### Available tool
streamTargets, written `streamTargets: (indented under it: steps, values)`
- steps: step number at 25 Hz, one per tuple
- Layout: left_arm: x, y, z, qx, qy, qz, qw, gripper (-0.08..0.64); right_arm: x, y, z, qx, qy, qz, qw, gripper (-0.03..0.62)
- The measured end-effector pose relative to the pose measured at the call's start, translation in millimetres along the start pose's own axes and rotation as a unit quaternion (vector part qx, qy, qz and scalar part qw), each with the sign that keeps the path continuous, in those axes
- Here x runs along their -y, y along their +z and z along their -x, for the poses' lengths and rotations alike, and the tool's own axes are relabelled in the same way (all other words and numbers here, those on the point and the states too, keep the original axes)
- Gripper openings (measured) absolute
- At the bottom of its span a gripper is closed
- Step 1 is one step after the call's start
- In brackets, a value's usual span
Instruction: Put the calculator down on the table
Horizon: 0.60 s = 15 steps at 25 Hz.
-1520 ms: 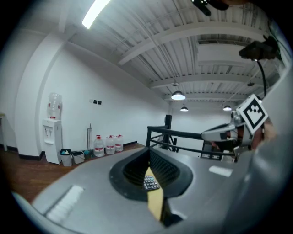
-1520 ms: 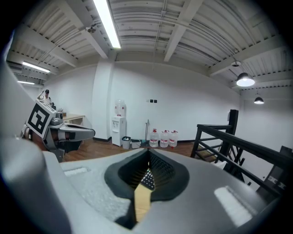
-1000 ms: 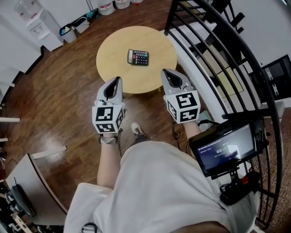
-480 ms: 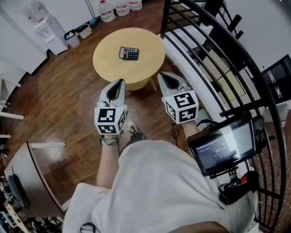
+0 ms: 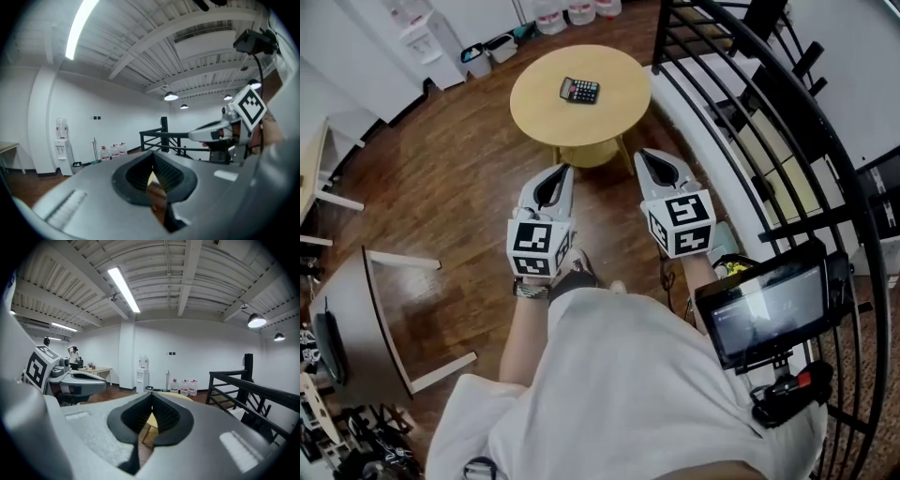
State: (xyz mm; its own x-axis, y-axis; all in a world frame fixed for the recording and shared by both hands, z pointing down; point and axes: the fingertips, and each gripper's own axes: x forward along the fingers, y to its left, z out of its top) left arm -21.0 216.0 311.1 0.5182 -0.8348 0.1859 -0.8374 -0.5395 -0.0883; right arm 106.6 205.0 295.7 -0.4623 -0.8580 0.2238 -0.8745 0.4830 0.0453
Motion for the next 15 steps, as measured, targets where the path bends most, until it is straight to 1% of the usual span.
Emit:
streamTargets:
  steps: [3, 8, 12, 15]
  values:
    - [2.3, 4.7, 9.1, -0.002, 0.003, -0.002, 1.0, 0.006, -5.3, 3.7, 5.2, -0.001, 0.004, 0.003, 1.0, 0.003]
    - [4.9, 1.2, 24.1, 0.0, -0.005, 0.002, 1.0, 0.006, -19.6, -0.2, 14.6, -0.008, 0.0, 0.01, 1.0, 0.003]
    - [4.8, -10.7, 33.5, 0.001, -0.015, 0.001, 0.9999, 0.006, -32.7, -9.5, 20.9, -0.01, -0.01, 0.009, 1.0, 0.003]
    - [5.4, -12.4, 40.3, 0.003, -0.02, -0.004, 0.9998, 0.006, -41.0, -16.6, 24.4, -0.018, -0.013, 0.004, 1.0, 0.003]
